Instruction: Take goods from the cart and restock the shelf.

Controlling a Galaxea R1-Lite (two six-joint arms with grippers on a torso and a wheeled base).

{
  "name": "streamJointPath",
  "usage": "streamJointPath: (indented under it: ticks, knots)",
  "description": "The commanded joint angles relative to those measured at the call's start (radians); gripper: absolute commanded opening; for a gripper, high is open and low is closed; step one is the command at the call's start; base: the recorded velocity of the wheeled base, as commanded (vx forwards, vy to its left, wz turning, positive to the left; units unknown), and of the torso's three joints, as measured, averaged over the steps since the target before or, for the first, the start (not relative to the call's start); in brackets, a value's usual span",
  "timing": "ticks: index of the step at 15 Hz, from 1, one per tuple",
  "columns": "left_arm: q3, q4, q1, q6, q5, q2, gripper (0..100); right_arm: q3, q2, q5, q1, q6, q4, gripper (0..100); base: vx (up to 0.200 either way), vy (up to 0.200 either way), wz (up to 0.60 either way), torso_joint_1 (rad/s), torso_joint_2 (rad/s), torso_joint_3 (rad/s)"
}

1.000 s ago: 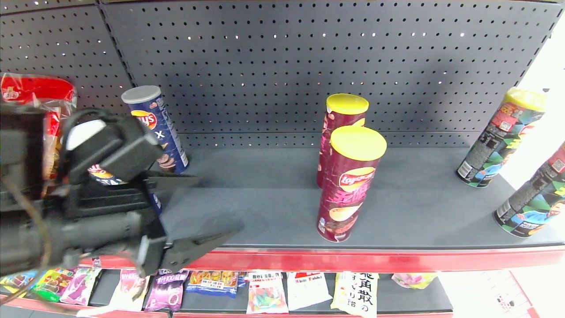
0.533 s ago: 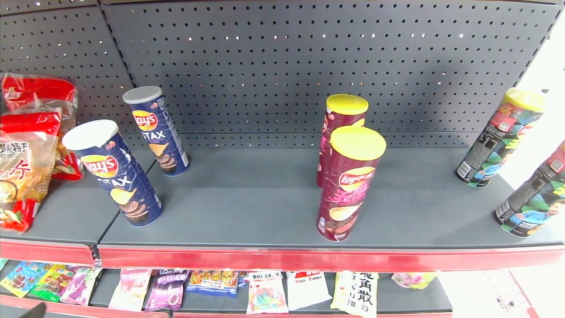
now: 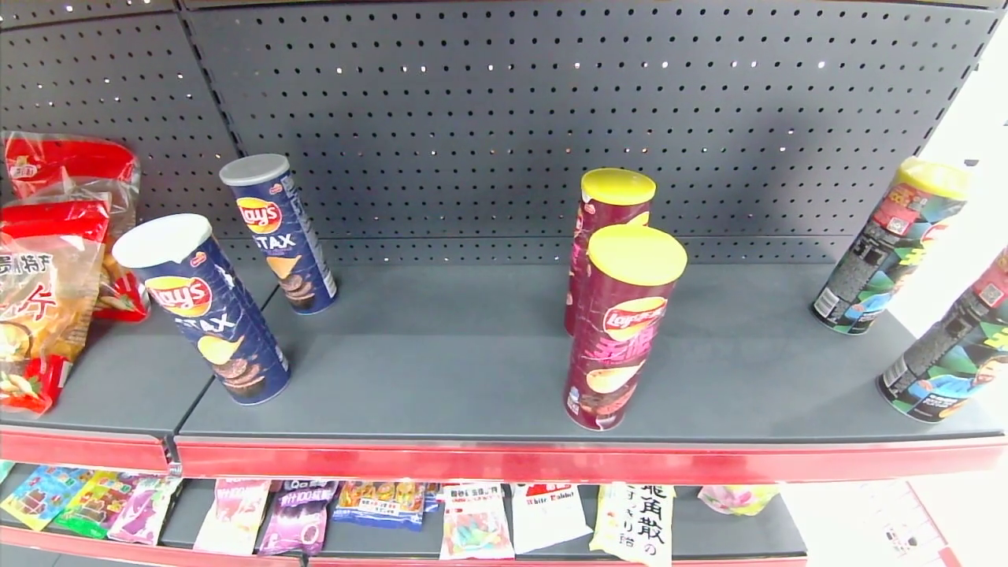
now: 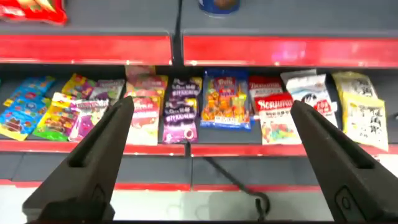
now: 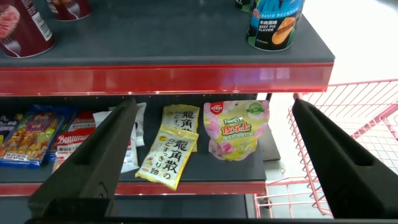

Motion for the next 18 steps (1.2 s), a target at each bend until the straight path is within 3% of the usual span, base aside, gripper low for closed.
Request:
streamJointPath:
  ticks: [1, 2, 3, 4, 6, 8, 9, 10, 11, 12, 15, 17, 18]
  knots:
    - [0.089, -0.091, 0.005, 0.002, 0.054, -0.014, 100, 0.0, 0.0, 0.0, 0.0, -0.001, 0.0, 100, 0.0, 0.0, 0.0, 0.0, 0.0, 0.0]
    - [0.139, -0.163, 0.005, 0.002, 0.062, -0.014, 100, 0.0, 0.0, 0.0, 0.0, -0.001, 0.0, 100, 0.0, 0.0, 0.0, 0.0, 0.0, 0.0]
    - [0.259, -0.459, 0.004, -0.024, -0.015, -0.014, 100, 0.0, 0.0, 0.0, 0.0, -0.001, 0.0, 100, 0.0, 0.0, 0.0, 0.0, 0.0, 0.0]
    - [0.253, -0.346, 0.005, -0.051, -0.029, -0.014, 100, 0.0, 0.0, 0.0, 0.0, -0.001, 0.0, 100, 0.0, 0.0, 0.0, 0.0, 0.0, 0.0]
    - [0.259, -0.375, 0.008, -0.044, -0.015, -0.012, 100, 0.0, 0.0, 0.0, 0.0, -0.001, 0.0, 100, 0.0, 0.0, 0.0, 0.0, 0.0, 0.0]
    - [0.256, -0.364, 0.111, -0.011, -0.021, -0.032, 100, 0.0, 0.0, 0.0, 0.0, -0.003, 0.0, 100, 0.0, 0.0, 0.0, 0.0, 0.0, 0.0]
    - [0.258, -0.367, 0.134, -0.017, -0.021, -0.041, 100, 0.002, 0.0, 0.0, 0.0, -0.003, 0.0, 100, 0.0, 0.0, 0.0, 0.0, 0.0, 0.0]
    - [0.259, -0.37, 0.133, -0.018, -0.023, -0.043, 100, 0.0, 0.0, 0.0, 0.0, -0.003, 0.0, 100, 0.0, 0.0, 0.0, 0.0, 0.0, 0.0]
    - [0.259, -0.37, 0.088, -0.009, -0.064, -0.087, 100, 0.0, 0.0, 0.0, 0.0, -0.001, 0.0, 100, 0.0, 0.0, 0.0, 0.0, 0.0, 0.0]
    - [0.259, -0.37, 0.088, -0.008, -0.112, -0.104, 100, 0.0, 0.0, 0.0, 0.0, -0.003, 0.0, 100, 0.0, 0.0, 0.0, 0.0, 0.0, 0.0]
    - [0.259, -0.37, 0.09, -0.005, -0.101, -0.109, 100, 0.0, 0.0, 0.0, 0.0, -0.003, 0.0, 100, 0.0, 0.0, 0.0, 0.0, 0.0, 0.0]
    - [0.259, -0.369, 0.09, -0.032, -0.076, -0.109, 100, 0.0, 0.0, 0.0, 0.0, -0.003, 0.0, 100, 0.0, 0.0, 0.0, 0.0, 0.0, 0.0]
    - [0.259, -0.37, 0.091, -0.031, -0.076, -0.109, 100, 0.0, 0.0, 0.0, 0.0, -0.003, 0.0, 100, 0.0, 0.0, 0.0, 0.0, 0.0, 0.0]
